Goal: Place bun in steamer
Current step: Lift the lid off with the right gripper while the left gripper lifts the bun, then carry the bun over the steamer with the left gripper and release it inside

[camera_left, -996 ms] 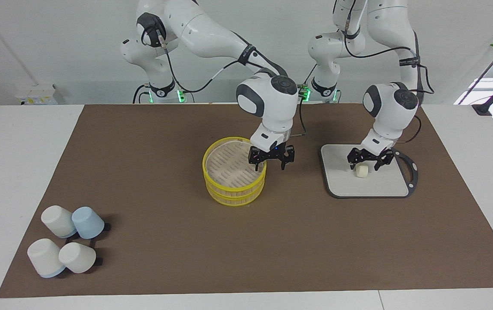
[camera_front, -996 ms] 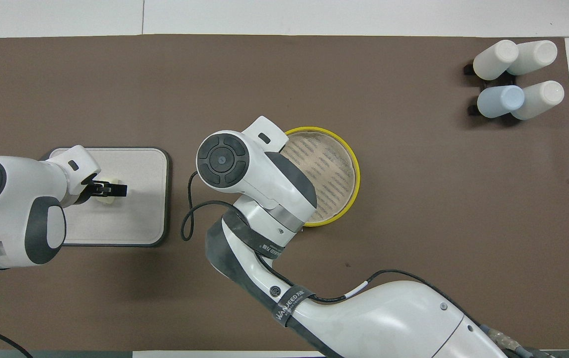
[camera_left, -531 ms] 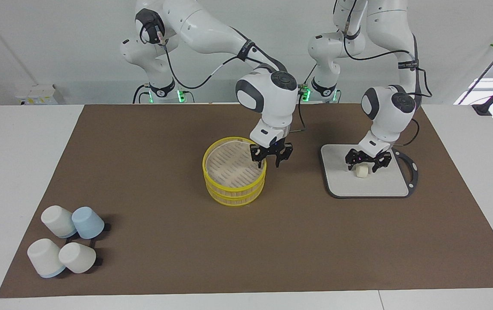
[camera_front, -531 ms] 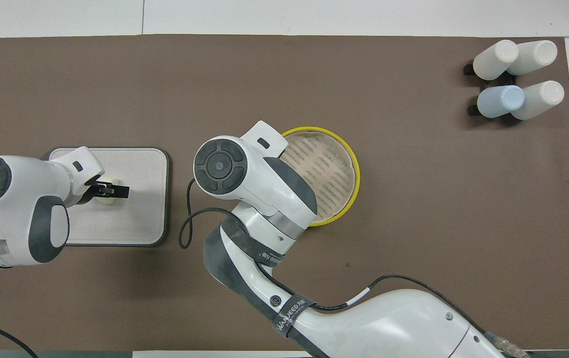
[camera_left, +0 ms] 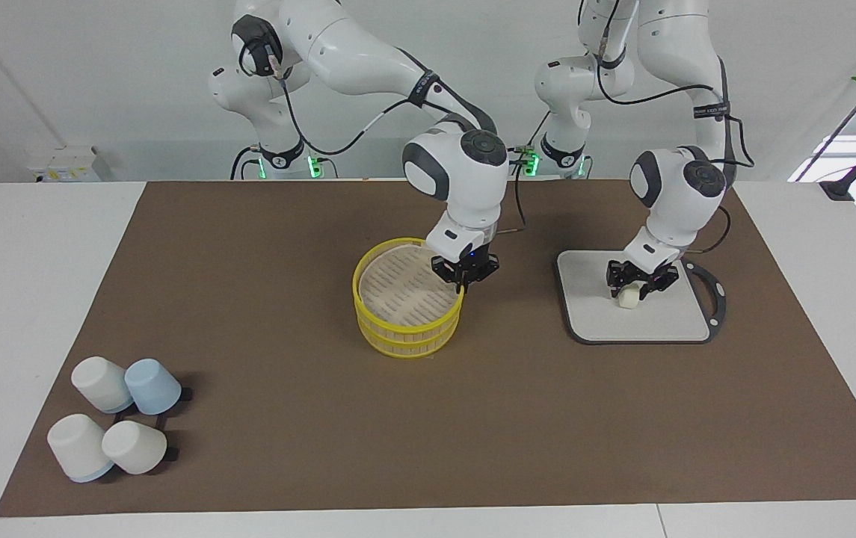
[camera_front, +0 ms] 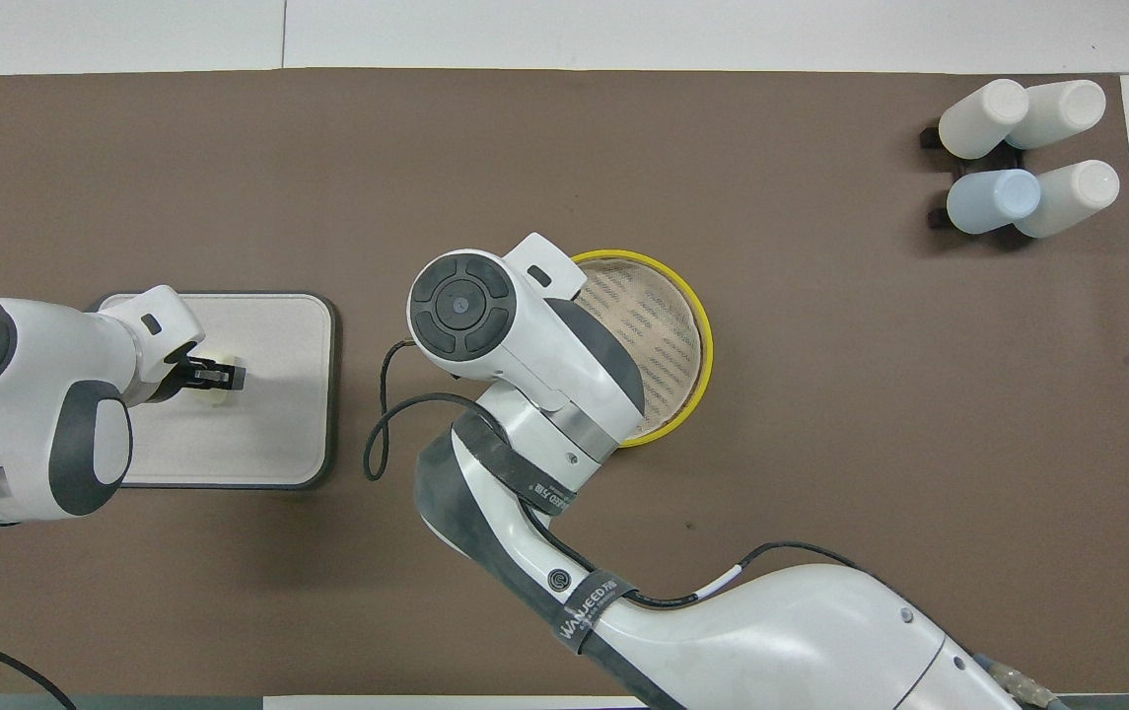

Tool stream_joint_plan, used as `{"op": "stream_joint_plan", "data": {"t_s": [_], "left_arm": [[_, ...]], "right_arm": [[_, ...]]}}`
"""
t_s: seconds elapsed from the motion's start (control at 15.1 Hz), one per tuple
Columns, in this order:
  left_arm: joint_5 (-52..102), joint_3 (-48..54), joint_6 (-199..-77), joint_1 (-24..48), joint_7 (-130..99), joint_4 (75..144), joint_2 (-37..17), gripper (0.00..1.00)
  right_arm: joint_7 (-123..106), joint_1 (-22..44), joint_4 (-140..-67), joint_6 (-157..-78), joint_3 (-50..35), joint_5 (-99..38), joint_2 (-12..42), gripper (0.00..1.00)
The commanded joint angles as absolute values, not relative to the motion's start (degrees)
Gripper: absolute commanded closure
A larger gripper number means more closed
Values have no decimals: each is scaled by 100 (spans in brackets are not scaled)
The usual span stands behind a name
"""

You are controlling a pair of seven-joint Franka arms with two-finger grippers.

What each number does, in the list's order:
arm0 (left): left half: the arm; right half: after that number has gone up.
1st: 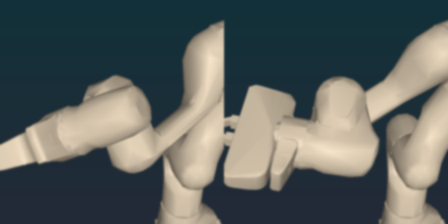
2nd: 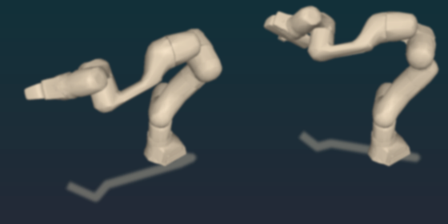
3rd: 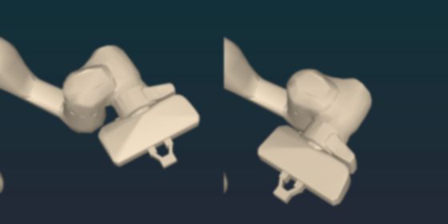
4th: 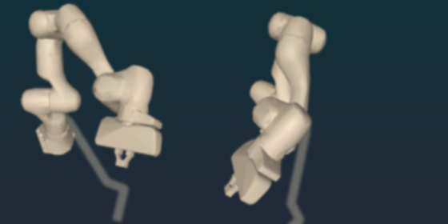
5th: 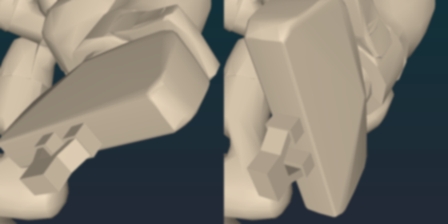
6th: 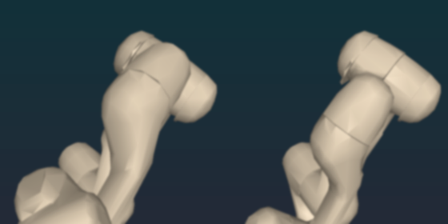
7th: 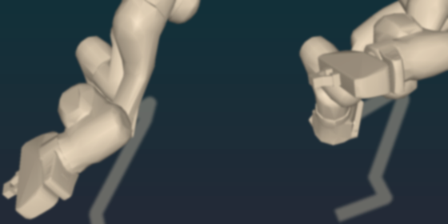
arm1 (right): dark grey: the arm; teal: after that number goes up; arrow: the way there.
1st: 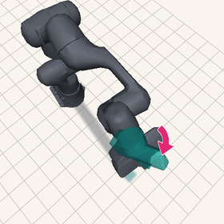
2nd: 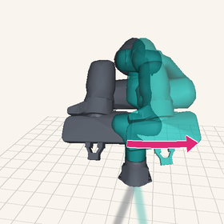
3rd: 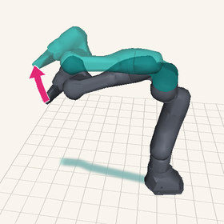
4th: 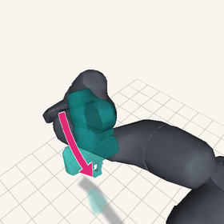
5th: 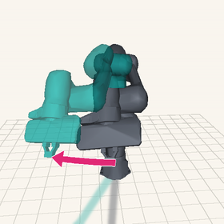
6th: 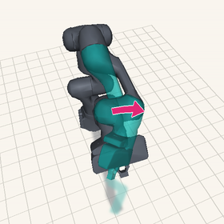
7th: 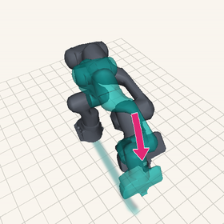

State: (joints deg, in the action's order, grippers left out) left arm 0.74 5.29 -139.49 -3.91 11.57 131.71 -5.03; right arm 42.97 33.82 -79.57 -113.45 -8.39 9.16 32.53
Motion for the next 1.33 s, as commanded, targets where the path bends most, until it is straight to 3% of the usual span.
{"op": "stream_joint_plan", "data": {"t_s": [0.0,0.13,0.4,0.86,1.06,1.26], "left_arm": [[132,475,-13799,-316,1204,13122,-475,67],[141,475,-13825,-325,1195,13122,-475,79],[141,492,-13738,-282,829,12930,-501,80],[149,501,-11655,1289,-1972,10497,-1036,82],[158,501,-11628,2124,-3249,9872,-1283,82],[290,501,-11759,2732,-3997,9686,-1406,82]], "right_arm": [[4043,3270,-8043,-11242,-879,826,3111,98],[3947,3130,-7780,-10857,-879,844,3042,98],[3421,2822,-7506,-10223,-879,738,2760,97],[1048,1294,-7585,-9581,-879,378,2206,97],[652,959,-7655,-9379,-879,378,2066,97],[343,765,-7822,-9334,-879,369,1943,96]]}}
